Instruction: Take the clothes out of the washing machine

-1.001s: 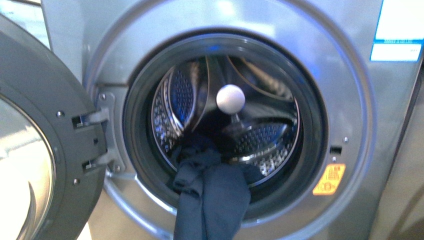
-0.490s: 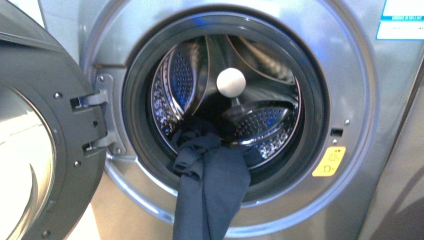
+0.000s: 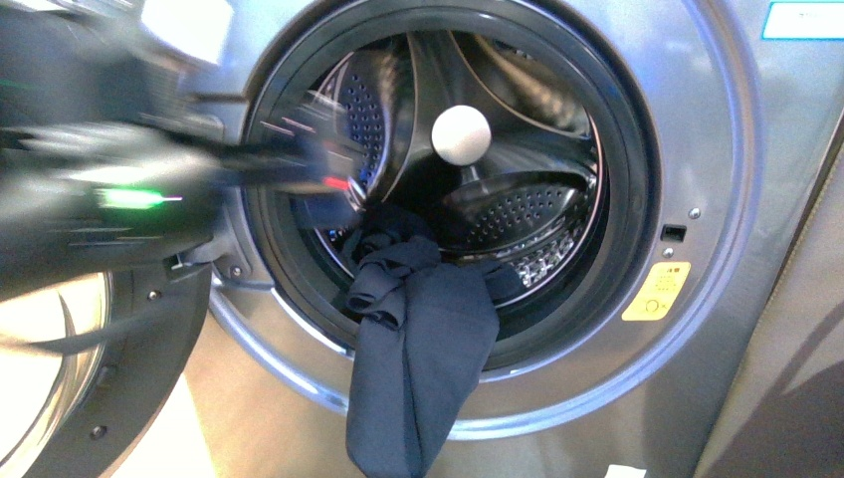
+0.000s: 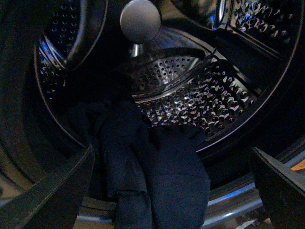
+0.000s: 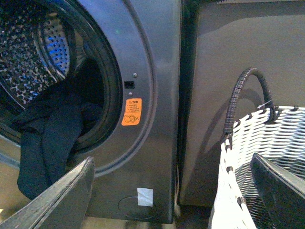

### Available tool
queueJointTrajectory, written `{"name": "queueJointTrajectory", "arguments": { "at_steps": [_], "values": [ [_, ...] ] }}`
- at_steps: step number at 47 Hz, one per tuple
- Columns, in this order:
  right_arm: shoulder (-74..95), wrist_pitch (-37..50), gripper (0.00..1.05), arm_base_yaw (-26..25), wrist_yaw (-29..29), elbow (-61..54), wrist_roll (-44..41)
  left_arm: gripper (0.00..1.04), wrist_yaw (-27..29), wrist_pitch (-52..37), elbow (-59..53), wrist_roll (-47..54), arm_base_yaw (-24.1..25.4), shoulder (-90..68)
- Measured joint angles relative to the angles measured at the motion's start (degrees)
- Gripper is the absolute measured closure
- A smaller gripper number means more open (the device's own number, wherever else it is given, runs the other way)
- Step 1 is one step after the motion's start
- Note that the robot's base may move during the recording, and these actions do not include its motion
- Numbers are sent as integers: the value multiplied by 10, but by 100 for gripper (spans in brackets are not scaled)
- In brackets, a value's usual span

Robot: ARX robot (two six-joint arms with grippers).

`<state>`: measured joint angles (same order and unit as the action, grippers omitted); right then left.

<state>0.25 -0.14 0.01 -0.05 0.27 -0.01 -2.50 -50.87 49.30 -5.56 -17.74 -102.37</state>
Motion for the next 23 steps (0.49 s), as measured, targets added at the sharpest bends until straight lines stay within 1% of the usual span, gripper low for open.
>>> {"name": "queueJointTrajectory", "arguments": {
  "at_steps": [13,23],
  "values": [
    [0,0,8,0,0,0,0,6,28,63,129,26,-31,-117],
    [0,0,8,0,0,0,0,6,72,121,220,45,-37,-189]
  ]
}}
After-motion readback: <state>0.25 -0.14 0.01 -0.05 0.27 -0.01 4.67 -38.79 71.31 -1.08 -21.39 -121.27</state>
